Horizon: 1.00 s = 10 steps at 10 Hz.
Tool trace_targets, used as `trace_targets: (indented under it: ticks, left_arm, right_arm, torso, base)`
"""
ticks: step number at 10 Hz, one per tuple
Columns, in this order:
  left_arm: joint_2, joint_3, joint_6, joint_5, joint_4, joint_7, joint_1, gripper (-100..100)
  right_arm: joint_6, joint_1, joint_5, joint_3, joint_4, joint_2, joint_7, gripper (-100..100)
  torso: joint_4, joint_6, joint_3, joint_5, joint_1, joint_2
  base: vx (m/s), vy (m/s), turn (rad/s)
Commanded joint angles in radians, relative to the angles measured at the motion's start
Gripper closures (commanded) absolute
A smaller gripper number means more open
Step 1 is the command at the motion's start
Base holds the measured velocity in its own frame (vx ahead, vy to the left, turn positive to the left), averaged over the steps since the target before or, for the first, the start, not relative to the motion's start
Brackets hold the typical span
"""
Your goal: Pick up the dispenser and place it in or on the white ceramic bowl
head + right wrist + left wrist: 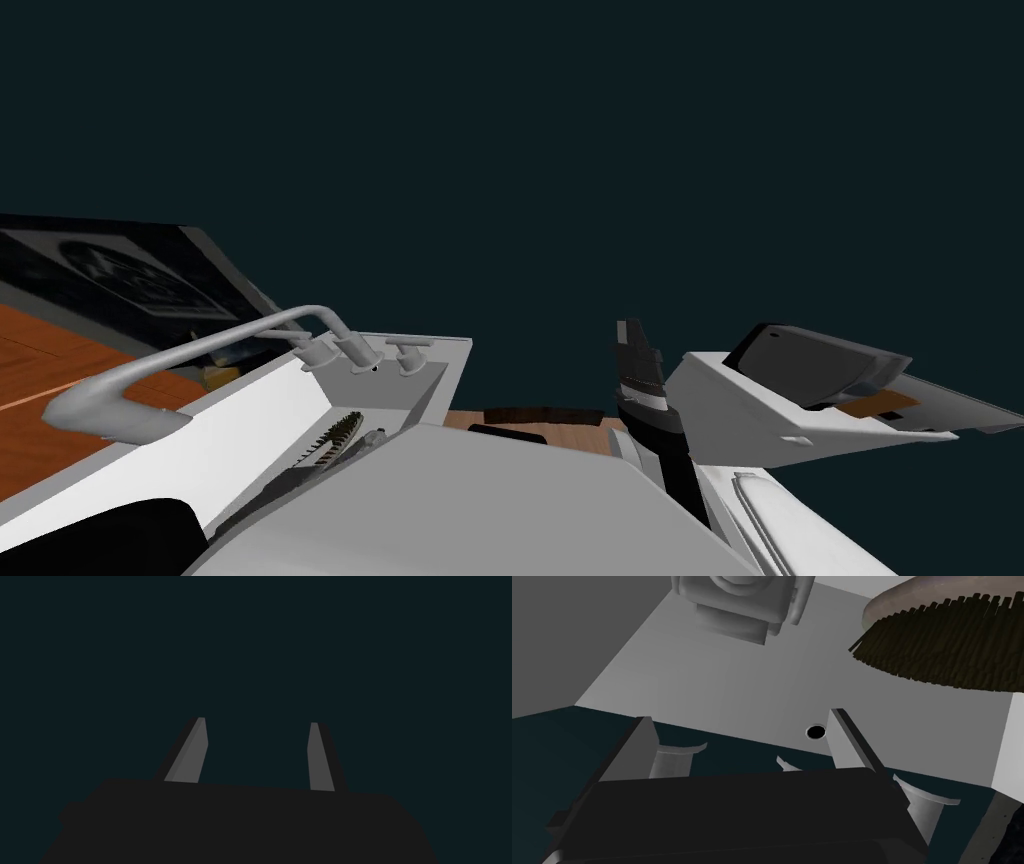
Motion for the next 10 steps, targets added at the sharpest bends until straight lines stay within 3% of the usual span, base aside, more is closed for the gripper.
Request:
trace_targets:
  ticks: [1, 4, 5, 6, 7, 9, 10]
  left_arm:
    - [-0.014, -0.009, 0.005, -0.026, 0.043, -0.025, 0.019, -100]
    - [-0.048, -0.049, 0.03, -0.064, 0.118, -0.052, 0.035, -100]
    - [-0.038, -0.037, 0.02, -0.055, 0.103, -0.046, 0.029, -100]
    - [-0.039, -0.04, 0.026, -0.057, 0.103, -0.046, 0.03, 0]
    - [-0.045, -0.047, 0.034, -0.059, 0.129, -0.047, -0.002, -100]
    - [-0.045, -0.047, 0.035, -0.059, 0.132, -0.046, -0.007, -100]
    - [-0.046, -0.048, 0.036, -0.06, 0.133, -0.047, -0.009, 100]
  right_arm:
    - [0.0, 0.0, 0.0, 0.0, 0.0, 0.0, 0.0, 0]
    - [0.0, 0.0, 0.0, 0.0, 0.0, 0.0, 0.0, 0]
    - [0.0, 0.0, 0.0, 0.0, 0.0, 0.0, 0.0, 0]
    - [0.0, 0.0, 0.0, 0.0, 0.0, 0.0, 0.0, 0]
    - [0.0, 0.0, 0.0, 0.0, 0.0, 0.0, 0.0, 0]
    - [0.0, 0.0, 0.0, 0.0, 0.0, 0.0, 0.0, 0]
    - [0.0, 0.0, 0.0, 0.0, 0.0, 0.0, 0.0, 0]
  torso:
    - [0.0, 0.0, 0.0, 0.0, 0.0, 0.0]
    - [0.0, 0.0, 0.001, 0.001, 0.003, 0.001]
    - [0.0, 0.0, 0.001, 0.001, 0.003, 0.002]
    - [0.001, 0.0, 0.002, 0.001, 0.004, 0.003]
    - [0.001, 0.0, 0.002, 0.001, 0.004, 0.004]
    - [0.001, 0.0, 0.002, 0.001, 0.005, 0.003]
    - [0.001, 0.0, 0.002, 0.001, 0.005, 0.004]
  base:
    - [0.082, -0.059, -0.067]
    - [0.053, -0.022, -0.055]
    - [0.02, -0.002, -0.001]
    - [0.0, 0.0, 0.0]
    - [0.016, -0.001, -0.074]
    - [0.021, 0.005, -0.04]
    - [0.0, 0.0, 0.0]
